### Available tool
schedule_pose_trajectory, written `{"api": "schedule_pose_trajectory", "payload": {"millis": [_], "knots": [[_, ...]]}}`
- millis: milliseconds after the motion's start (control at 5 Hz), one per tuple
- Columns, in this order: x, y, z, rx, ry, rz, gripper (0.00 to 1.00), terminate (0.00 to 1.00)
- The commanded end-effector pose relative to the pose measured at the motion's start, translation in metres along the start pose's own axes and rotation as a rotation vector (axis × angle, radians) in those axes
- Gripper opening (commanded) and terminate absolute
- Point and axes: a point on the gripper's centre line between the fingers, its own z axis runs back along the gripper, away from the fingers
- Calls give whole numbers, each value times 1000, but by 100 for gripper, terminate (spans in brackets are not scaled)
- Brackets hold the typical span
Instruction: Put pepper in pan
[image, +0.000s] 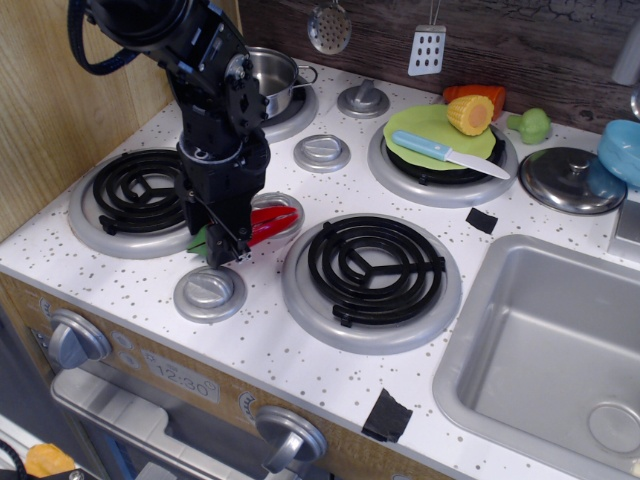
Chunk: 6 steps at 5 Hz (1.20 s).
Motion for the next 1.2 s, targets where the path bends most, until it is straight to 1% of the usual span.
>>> {"api": "schedule_pose_trajectory", "payload": {"millis": [0,200,400,600,800,1000], "knots": [[6,-4,9,-3,3,48,0,0],[15,4,27,13,86,246,0,0],[27,25,43,52,174,416,0,0],[33,62,57,148,222,460,0,0],[39,97,68,235,233,437,0,0],[44,119,66,318,233,313,0,0]]}}
